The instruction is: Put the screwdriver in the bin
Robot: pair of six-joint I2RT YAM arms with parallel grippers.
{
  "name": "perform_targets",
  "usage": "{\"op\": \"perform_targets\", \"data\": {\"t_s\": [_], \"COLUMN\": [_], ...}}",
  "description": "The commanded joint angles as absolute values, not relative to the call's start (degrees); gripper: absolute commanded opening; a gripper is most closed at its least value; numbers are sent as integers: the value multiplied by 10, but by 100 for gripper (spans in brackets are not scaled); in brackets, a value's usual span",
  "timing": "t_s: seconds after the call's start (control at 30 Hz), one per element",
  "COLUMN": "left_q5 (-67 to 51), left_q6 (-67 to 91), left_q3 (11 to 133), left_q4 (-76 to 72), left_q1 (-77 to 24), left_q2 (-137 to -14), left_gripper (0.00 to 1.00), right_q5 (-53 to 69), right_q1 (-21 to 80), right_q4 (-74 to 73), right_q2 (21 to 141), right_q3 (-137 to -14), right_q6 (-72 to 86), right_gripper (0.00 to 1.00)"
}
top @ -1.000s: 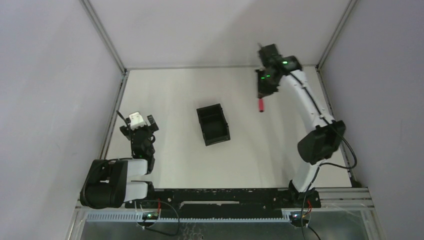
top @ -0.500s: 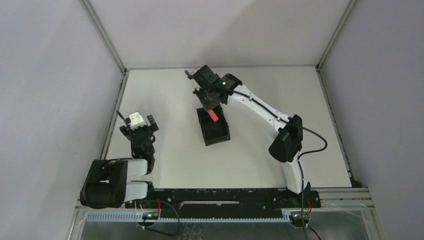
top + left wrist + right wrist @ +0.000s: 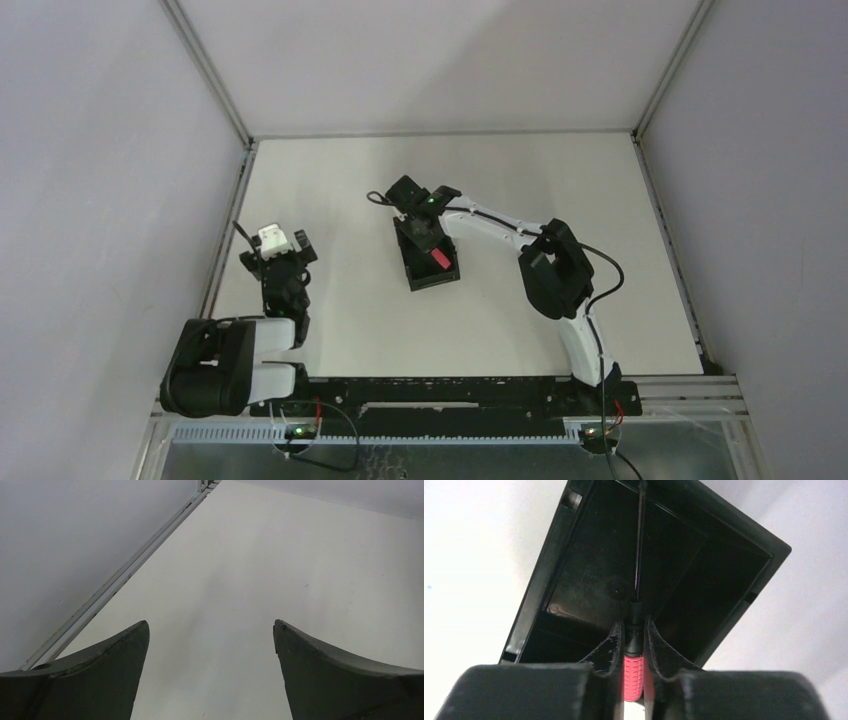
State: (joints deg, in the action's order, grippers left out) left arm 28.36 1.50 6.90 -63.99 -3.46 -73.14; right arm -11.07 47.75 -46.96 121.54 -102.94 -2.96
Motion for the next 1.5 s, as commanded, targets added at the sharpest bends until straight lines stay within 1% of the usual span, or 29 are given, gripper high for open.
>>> {"op": "perform_targets", "data": {"t_s": [0.0,0.1,0.17,0.23,0.43,0.47,0.5,0.57,0.6,0.73,0.87,1.0,1.13,1.3,1.47], "left_q5": [284,284,284,284,284,284,284,284,284,284,284,284,284,284,284], "left_q6": [10,10,10,10,10,10,10,10,10,10,10,10,10,10,10], "left_q3": [93,93,93,93,93,93,92,93,93,93,93,94,92,94,93], "left_q4": [-656,-656,-656,-656,-656,-656,-656,-656,-656,-656,-655,-656,-656,-655,-656], "left_q1": [-33,-33,-33,-33,-33,-33,-33,-33,-33,-33,-33,-33,-33,-33,-33], "left_q2": [-730,-730,-730,-730,-730,-730,-730,-730,-730,-730,-730,-730,-730,-730,-731], "left_gripper": [98,98,98,98,98,98,98,98,98,98,98,98,98,98,98], "right_q5": [-128,-129,-132,-136,-146,-145,-147,-154,-156,-158,-145,-84,-76,-97,-127], "right_q1": [481,482,484,485,495,495,495,495,494,482,444,368,296,220,171], "right_q4": [-424,-425,-426,-430,-438,-436,-432,-410,-401,-313,-209,-139,-68,30,101], "right_q2": [1223,1222,1215,1204,1144,1129,1111,1071,1047,947,829,725,644,572,553], "right_q3": [-1035,-1036,-1039,-1045,-1057,-1055,-1050,-1031,-1014,-924,-781,-669,-552,-410,-304], "right_q6": [-34,-26,-22,-18,-5,-2,-2,-2,-2,-3,-2,45,71,83,91], "right_gripper": [25,39,45,47,49,51,57,97,99,100,100,100,100,100,100]}}
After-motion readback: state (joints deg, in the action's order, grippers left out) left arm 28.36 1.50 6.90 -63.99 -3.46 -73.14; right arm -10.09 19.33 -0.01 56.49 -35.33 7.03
